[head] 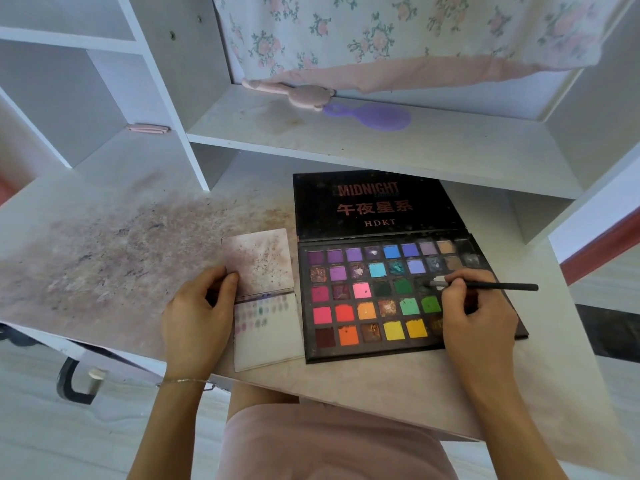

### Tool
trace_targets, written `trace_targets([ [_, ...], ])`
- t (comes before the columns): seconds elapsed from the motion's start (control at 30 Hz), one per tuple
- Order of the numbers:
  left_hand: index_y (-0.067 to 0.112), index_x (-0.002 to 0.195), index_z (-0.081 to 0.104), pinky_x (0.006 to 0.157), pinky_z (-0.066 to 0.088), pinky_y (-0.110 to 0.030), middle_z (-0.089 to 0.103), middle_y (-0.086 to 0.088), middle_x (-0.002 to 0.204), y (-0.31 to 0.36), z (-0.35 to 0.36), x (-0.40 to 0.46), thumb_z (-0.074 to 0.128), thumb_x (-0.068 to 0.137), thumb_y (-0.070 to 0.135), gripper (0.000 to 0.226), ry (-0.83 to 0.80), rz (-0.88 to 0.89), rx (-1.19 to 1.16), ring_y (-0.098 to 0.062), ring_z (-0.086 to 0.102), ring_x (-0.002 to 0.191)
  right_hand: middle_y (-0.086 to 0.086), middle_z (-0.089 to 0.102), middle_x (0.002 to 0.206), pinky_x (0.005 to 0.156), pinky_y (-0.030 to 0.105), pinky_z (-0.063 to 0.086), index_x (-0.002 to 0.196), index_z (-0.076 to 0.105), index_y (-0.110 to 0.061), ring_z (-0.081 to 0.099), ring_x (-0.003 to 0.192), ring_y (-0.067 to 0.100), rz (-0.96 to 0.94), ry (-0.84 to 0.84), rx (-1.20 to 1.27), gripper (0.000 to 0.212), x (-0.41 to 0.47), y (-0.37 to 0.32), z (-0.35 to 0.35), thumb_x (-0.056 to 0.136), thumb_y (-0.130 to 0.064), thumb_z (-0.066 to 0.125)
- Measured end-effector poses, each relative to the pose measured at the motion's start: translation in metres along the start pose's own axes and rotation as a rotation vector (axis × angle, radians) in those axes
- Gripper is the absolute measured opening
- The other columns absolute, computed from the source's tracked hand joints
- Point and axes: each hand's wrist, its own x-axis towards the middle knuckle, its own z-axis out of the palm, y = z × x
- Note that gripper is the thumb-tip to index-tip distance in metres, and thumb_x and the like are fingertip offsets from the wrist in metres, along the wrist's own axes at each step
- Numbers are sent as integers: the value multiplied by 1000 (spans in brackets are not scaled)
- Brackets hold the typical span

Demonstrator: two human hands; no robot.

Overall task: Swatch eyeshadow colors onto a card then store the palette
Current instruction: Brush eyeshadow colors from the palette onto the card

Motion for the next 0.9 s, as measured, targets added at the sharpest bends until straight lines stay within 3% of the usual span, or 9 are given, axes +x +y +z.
trace_targets([
  [0.13,11,95,68,70,48,-39,68,-11,83,1,0,0,57,88,19,16,2,-2,-11,-30,60,80,-11,56,70,50,6,42,78,48,-36,58,67,3,-50,-12,14,25,-2,-4,-1,88,-14,46],
  [0.3,11,96,68,72,49,-41,69,-11,85,0,0,0,58,88,19,16,5,-8,-20,-30,61,81,-14,55,70,53,3,41,78,49,-34,57,72,-6,-105,-98,45,19,-8,-15,6,82,-17,42],
  [0.5,11,91,68,66,44,-33,68,-8,79,-1,1,0,59,87,19,13,13,-6,-12,-26,60,75,-13,55,70,56,6,42,77,48,-35,56,73,0,-174,-217,102,22,-20,-36,28,82,-14,44],
  [0.73,12,90,68,64,45,-33,67,-9,76,-1,0,1,60,87,19,11,11,11,4,-27,60,74,-13,52,63,47,10,39,77,49,-35,54,60,8,-161,-372,181,19,-36,-52,57,83,-18,45],
  [0.9,12,91,69,64,44,-32,67,-8,78,-1,0,1,60,86,20,12,16,13,13,-26,60,74,-10,56,70,54,11,43,79,46,-39,55,71,7,-181,-473,176,19,-41,-62,70,83,-20,47],
])
